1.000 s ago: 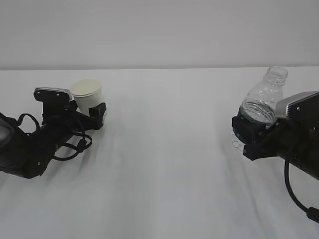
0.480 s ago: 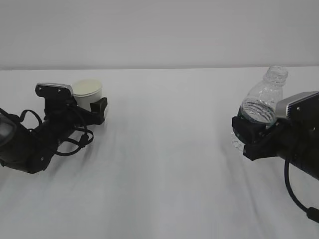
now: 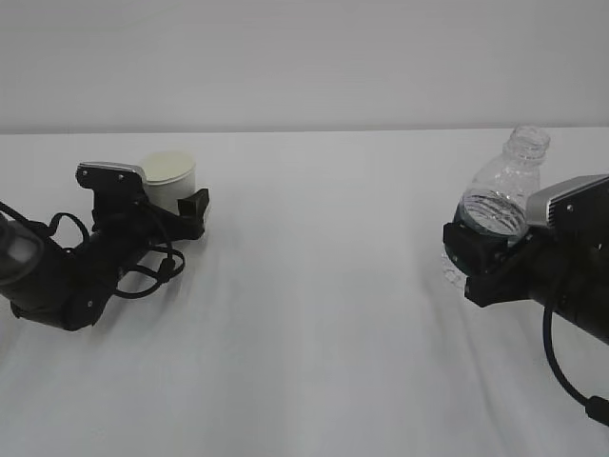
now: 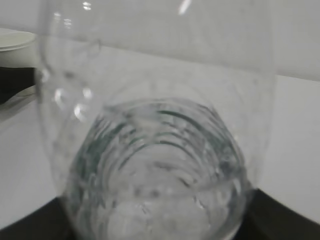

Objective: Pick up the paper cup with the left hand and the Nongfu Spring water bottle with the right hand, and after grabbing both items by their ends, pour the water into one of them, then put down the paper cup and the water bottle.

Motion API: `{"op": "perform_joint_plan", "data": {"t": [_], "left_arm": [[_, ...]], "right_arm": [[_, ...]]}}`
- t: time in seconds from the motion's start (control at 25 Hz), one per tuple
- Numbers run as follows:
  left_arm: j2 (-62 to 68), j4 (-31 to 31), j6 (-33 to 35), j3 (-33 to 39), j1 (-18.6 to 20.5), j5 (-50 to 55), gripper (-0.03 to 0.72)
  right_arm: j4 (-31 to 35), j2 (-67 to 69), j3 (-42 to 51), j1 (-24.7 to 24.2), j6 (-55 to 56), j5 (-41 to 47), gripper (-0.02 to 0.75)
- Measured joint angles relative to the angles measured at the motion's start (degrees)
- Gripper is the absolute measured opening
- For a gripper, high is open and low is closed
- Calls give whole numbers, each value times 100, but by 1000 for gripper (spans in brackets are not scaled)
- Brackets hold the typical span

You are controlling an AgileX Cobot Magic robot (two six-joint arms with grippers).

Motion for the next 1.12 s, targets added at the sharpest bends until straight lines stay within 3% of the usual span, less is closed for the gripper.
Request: {"op": "perform_joint_plan", "data": {"t": [0.4,0.92,1.12], "left_arm": [[0,-23,0,-56,0,0,671],[0,-57,0,-56,0,-9,470],[0,-57,0,-56,0,-9,438]], "right_arm": [[0,0,0,0,0,0,418],[0,0,0,0,0,0,418],[0,0,0,0,0,0,418]]}}
